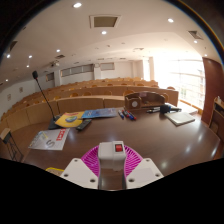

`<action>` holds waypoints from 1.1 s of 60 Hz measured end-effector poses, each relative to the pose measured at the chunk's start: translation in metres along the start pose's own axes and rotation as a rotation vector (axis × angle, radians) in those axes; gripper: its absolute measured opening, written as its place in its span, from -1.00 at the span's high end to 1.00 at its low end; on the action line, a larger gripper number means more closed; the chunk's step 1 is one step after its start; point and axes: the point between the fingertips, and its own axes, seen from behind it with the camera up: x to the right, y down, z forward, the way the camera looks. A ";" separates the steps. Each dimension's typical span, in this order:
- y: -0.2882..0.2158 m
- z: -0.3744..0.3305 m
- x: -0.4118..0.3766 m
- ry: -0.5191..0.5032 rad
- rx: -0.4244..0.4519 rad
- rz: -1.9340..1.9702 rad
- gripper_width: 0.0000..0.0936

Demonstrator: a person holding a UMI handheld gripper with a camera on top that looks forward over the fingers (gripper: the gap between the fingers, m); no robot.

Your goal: Unplug charger

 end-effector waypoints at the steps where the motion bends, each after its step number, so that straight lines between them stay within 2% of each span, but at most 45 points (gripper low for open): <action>1: 0.009 0.002 0.003 -0.002 -0.026 0.000 0.42; 10: 0.069 0.019 0.020 -0.044 -0.160 0.049 0.27; 20: 0.093 0.032 0.038 -0.041 -0.211 0.059 0.06; 23: 0.087 0.030 0.044 -0.028 -0.206 0.042 -0.16; 28: 0.081 0.028 0.048 -0.024 -0.198 0.017 -0.79; 29: 0.077 0.025 0.053 -0.017 -0.195 0.014 -0.85; 43: 0.053 -0.026 0.054 -0.002 -0.134 -0.030 -0.82; 57: 0.053 -0.134 0.039 0.018 -0.097 -0.079 -0.82; 66: 0.067 -0.207 0.028 0.032 -0.110 -0.092 -0.82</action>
